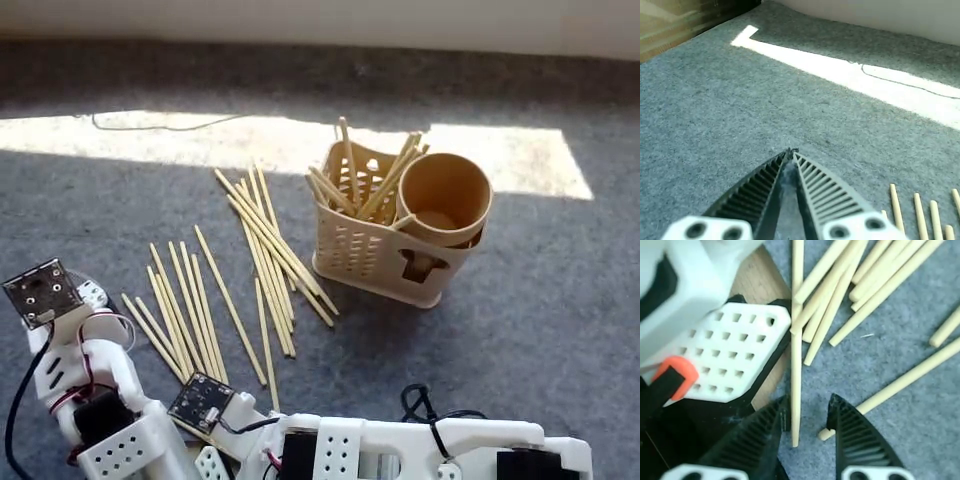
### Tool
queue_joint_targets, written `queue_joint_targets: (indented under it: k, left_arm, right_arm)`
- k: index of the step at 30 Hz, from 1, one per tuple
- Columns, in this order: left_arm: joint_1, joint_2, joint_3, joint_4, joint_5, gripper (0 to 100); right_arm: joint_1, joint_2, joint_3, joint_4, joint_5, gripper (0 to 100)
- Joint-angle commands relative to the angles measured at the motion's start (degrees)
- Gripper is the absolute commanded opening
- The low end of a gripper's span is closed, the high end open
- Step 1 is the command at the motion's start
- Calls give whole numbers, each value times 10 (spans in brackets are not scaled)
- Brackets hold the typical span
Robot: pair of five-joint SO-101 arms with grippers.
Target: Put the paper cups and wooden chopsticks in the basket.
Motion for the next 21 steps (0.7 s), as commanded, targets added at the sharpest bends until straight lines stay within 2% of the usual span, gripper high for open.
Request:
queue_joint_targets:
  k: [1, 6, 9, 17, 21]
  left_arm:
    - [-34, -5, 1, -15, 8, 18]
    - [-82, -5, 5, -47, 61, 18]
    - [-100, -5, 7, -55, 69, 18]
    - [-101, -5, 7, -55, 69, 18]
    - [-101, -5, 7, -55, 69, 18]
  right_arm:
    - [-7, -9, -23, -5, -18, 122]
    - [-8, -9, -23, -5, -37, 122]
    - [-8, -9, -23, -5, -37, 122]
    - [-7, -9, -20, -3, -37, 120]
    - [-7, -9, -23, 33, -35, 120]
